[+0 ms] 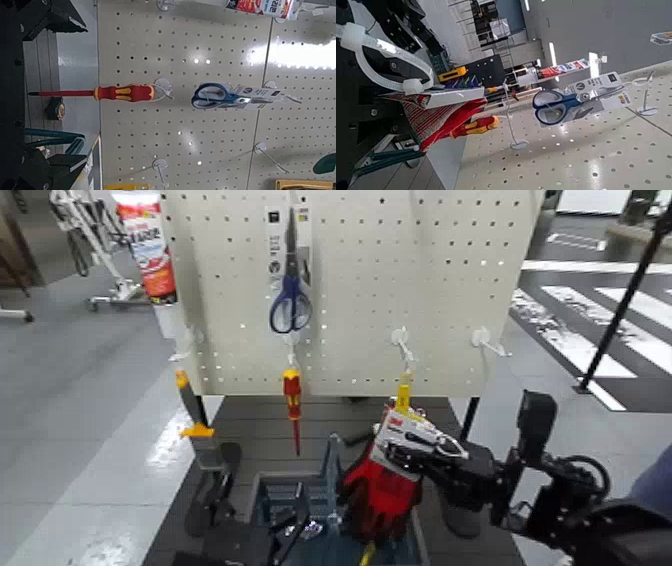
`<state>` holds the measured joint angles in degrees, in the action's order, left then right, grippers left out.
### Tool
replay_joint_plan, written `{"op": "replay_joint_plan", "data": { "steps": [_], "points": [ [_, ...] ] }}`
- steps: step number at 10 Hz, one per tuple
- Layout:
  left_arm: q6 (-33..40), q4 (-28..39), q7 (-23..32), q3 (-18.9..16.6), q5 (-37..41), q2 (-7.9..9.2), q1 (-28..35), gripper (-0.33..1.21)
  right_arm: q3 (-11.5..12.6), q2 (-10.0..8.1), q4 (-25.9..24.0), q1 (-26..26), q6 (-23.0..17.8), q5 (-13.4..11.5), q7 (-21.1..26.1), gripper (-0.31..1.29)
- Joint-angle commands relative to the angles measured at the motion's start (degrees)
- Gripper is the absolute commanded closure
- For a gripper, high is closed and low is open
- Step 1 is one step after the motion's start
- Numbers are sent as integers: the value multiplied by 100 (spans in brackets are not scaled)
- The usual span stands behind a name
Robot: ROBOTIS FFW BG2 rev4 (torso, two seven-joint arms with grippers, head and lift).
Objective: Put the red colored gloves into the crate.
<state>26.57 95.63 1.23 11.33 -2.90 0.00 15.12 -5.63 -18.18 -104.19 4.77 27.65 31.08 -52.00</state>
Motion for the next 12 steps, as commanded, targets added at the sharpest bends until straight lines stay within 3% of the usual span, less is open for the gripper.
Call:
{"op": "replay_joint_plan", "data": {
  "steps": [1,6,12],
  "points": [
    [-12,-9,9,28,0,-281,-9,14,-263,69,364,120,-225,29,-56,106],
    [-21,-18,18,28,9,-290,-18,14,-553,131,988,314,-533,-102,-162,106],
    [-21,-18,18,19,9,-281,-18,14,-571,104,1243,358,-559,-375,-197,106]
  ]
}}
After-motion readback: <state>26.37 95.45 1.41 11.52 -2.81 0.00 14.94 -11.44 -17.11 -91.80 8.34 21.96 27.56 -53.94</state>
